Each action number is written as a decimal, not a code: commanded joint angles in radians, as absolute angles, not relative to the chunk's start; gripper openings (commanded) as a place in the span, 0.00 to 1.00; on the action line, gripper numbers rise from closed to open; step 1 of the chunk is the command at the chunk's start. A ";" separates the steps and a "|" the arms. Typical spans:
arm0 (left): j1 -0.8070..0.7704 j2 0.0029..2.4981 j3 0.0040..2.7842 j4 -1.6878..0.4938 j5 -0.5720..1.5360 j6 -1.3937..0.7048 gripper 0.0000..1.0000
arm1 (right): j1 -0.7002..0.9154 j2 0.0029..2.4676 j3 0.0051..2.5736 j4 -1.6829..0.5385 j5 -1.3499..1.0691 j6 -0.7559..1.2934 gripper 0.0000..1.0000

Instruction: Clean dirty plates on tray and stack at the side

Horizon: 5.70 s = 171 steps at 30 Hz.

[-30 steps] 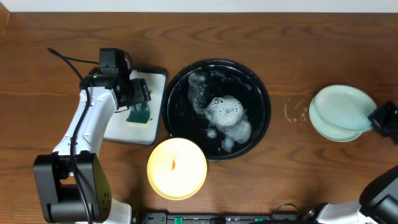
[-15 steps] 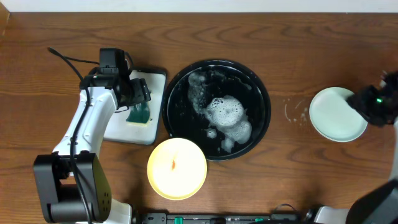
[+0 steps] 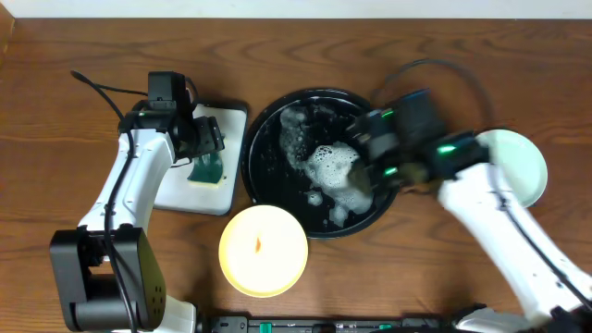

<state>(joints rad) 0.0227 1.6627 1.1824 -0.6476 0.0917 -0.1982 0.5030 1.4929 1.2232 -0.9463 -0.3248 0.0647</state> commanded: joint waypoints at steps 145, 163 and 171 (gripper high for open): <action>-0.001 1.807 0.935 -0.326 -0.007 -0.120 0.47 | 0.380 1.930 1.164 -0.643 -0.117 0.463 0.01; -0.001 1.700 1.004 -0.418 -0.008 -0.121 0.11 | 0.380 1.930 1.164 -0.644 -0.117 0.463 0.01; -0.001 1.695 0.982 -0.457 -0.008 -0.121 0.39 | 0.380 1.930 1.164 -0.643 -0.117 0.463 0.01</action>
<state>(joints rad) -0.0048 1.6997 0.9943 -0.4492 -0.0006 -0.1215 0.3798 1.9137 1.1770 -0.6323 -0.1555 0.4633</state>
